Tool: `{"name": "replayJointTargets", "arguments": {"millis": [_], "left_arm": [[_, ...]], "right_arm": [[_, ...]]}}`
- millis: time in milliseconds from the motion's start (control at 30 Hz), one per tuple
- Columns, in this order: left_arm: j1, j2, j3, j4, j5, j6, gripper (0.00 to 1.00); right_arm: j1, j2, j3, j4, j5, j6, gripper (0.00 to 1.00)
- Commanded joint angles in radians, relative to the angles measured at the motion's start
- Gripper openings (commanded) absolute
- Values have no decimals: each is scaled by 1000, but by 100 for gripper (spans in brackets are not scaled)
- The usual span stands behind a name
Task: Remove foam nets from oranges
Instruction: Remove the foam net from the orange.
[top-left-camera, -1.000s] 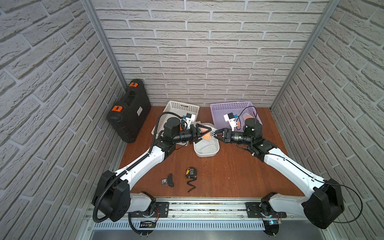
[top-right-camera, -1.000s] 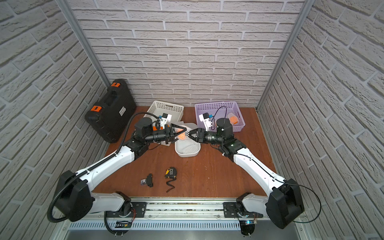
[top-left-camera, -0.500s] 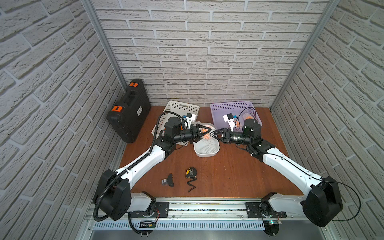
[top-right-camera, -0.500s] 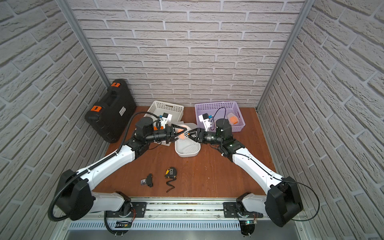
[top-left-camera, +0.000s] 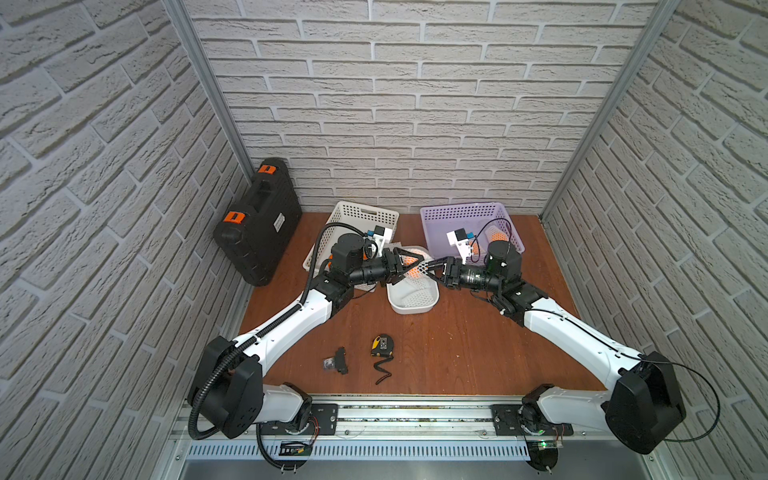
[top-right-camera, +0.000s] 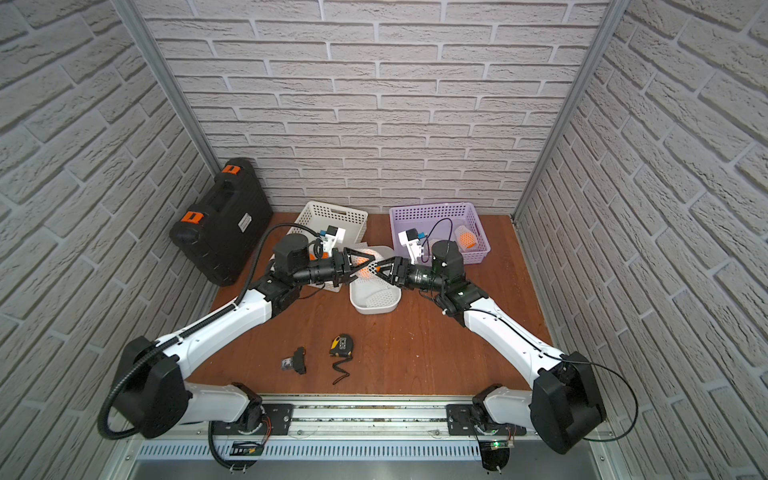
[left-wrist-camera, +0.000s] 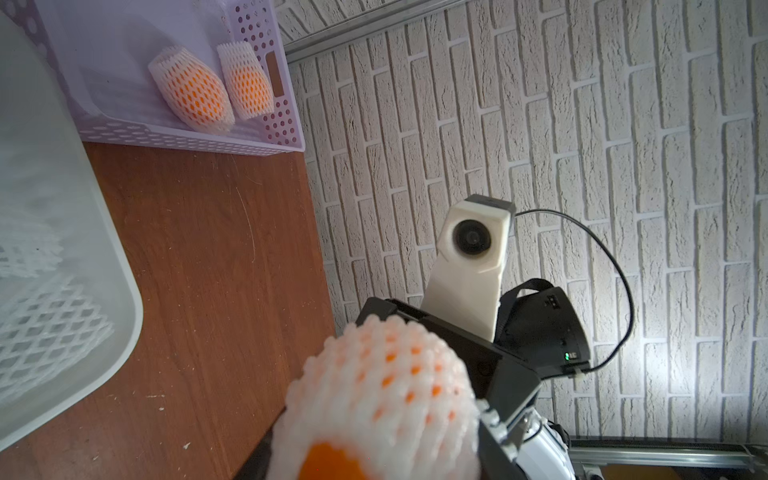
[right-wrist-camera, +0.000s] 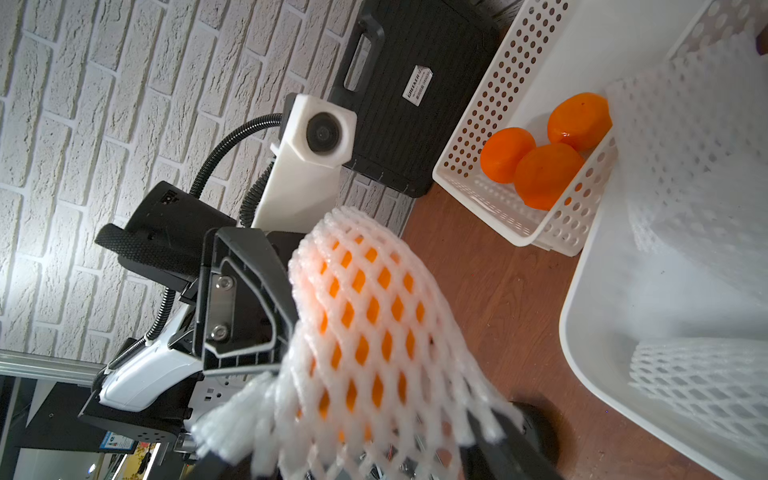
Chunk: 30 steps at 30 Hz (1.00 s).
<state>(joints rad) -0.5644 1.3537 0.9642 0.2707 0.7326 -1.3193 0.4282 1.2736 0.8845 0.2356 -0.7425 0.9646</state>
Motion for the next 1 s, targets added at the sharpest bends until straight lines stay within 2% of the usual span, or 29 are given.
{"name": "replayJointTargets", "arguments": {"millis": [0, 100, 333, 500, 767, 867, 967], "left_arm": [[-52, 17, 32, 45, 57, 15, 20], [-61, 26, 30, 58, 54, 8, 23], [-60, 20, 34, 49, 57, 19, 40], [-50, 9, 33, 23, 58, 37, 50], [-10, -29, 29, -26, 54, 63, 75], [-2, -37, 30, -31, 57, 72, 80], [3, -41, 32, -60, 56, 95, 81]], "right_arm": [[23, -6, -15, 171, 24, 59, 65], [24, -6, -25, 209, 35, 83, 65], [23, -20, -33, 183, 59, 62, 44], [24, -44, -33, 133, 77, 29, 41], [24, -98, -19, -27, 128, -68, 37], [24, -103, -13, -58, 128, -86, 36], [24, -106, -6, -84, 132, -96, 35]]}}
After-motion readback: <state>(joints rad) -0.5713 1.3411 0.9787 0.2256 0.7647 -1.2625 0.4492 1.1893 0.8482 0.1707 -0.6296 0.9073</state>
